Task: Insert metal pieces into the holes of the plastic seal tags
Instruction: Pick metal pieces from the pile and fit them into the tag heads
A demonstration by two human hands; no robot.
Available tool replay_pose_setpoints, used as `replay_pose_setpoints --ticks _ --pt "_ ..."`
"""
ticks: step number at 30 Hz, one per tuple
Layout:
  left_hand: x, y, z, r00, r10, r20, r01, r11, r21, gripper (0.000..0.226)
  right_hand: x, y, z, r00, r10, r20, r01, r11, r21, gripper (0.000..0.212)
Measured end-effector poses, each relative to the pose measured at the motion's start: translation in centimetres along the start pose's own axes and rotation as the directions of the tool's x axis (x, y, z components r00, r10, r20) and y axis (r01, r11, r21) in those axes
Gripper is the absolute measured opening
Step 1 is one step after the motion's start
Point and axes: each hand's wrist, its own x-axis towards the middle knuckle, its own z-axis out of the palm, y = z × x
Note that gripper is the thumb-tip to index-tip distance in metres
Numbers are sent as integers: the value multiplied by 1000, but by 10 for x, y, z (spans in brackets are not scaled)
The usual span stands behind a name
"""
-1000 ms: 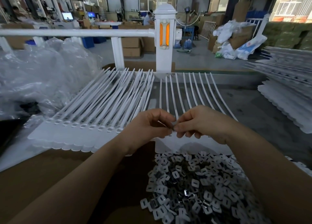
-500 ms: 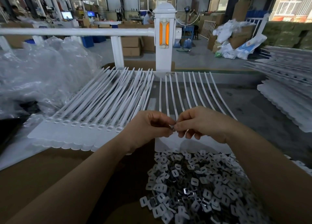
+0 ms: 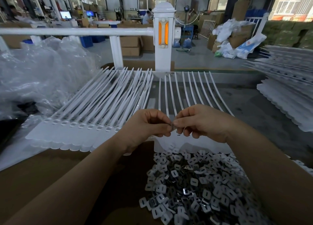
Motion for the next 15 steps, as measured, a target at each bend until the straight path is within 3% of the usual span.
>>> replay_pose_setpoints --ticks 15 --pt "0 0 2 993 -3 -120 0 1000 -26 25 0 0 4 998 -12 -55 13 1000 3 10"
